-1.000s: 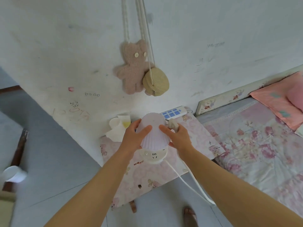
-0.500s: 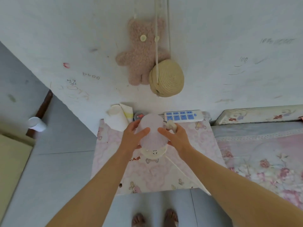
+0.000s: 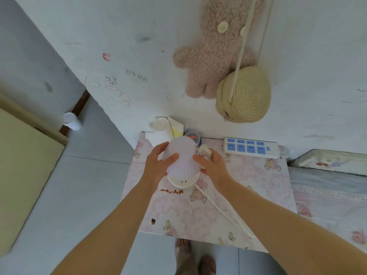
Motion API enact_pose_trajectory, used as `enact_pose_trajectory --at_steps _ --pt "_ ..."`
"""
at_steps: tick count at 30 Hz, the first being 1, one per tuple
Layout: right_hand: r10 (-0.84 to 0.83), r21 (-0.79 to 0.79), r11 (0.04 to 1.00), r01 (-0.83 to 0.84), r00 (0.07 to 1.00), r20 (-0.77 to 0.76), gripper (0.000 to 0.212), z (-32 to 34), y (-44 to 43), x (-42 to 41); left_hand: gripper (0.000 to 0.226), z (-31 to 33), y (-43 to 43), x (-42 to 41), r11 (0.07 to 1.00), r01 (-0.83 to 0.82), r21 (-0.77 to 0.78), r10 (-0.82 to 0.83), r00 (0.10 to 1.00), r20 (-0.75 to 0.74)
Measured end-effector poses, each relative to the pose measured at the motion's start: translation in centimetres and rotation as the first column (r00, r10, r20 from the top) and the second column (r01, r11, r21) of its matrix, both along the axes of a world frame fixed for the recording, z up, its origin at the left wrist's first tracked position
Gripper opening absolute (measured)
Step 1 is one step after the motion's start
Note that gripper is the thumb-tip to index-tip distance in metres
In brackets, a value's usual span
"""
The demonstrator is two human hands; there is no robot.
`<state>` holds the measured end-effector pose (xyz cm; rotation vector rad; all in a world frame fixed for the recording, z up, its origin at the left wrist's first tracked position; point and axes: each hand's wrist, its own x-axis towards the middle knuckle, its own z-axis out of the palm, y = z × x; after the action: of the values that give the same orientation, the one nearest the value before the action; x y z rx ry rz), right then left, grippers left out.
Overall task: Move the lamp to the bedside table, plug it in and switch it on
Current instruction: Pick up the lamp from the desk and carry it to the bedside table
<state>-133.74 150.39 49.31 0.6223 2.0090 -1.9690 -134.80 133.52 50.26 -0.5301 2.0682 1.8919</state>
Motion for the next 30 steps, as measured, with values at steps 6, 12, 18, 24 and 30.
enact_pose_trajectory --at_steps 6,12,18,24,30 --pt "0.032 -0.036 0.999 -0.032 0.999 0.021 0.029 -0.4 -2.7 -2.1 0.052 -0.6 -2.8 -1.2 0.998 -0.056 0.018 0.056 0.998 -0.021" --pt "0.113 -0.013 0.994 -0.113 0.993 0.044 0.011 -0.7 -4.9 -4.9 0.050 -0.7 -5.1 -2.8 0.996 -0.089 0.018 0.089 0.995 -0.035" --pt "0.102 -0.029 0.995 -0.100 0.993 0.056 0.010 -1.4 -6.5 -6.2 0.053 -1.3 -6.8 -3.9 0.994 -0.098 0.043 0.099 0.995 -0.010" --pt "0.084 -0.039 0.996 -0.083 0.995 0.050 0.010 -1.6 -7.7 -7.2 0.052 -1.9 -8.1 -5.1 0.992 -0.105 0.072 0.106 0.994 -0.010" --pt "0.106 0.060 0.992 -0.108 0.994 0.030 0.020 -1.8 -7.7 -7.4 0.052 -2.0 -8.3 -5.4 0.995 -0.091 0.047 0.091 0.996 -0.001"
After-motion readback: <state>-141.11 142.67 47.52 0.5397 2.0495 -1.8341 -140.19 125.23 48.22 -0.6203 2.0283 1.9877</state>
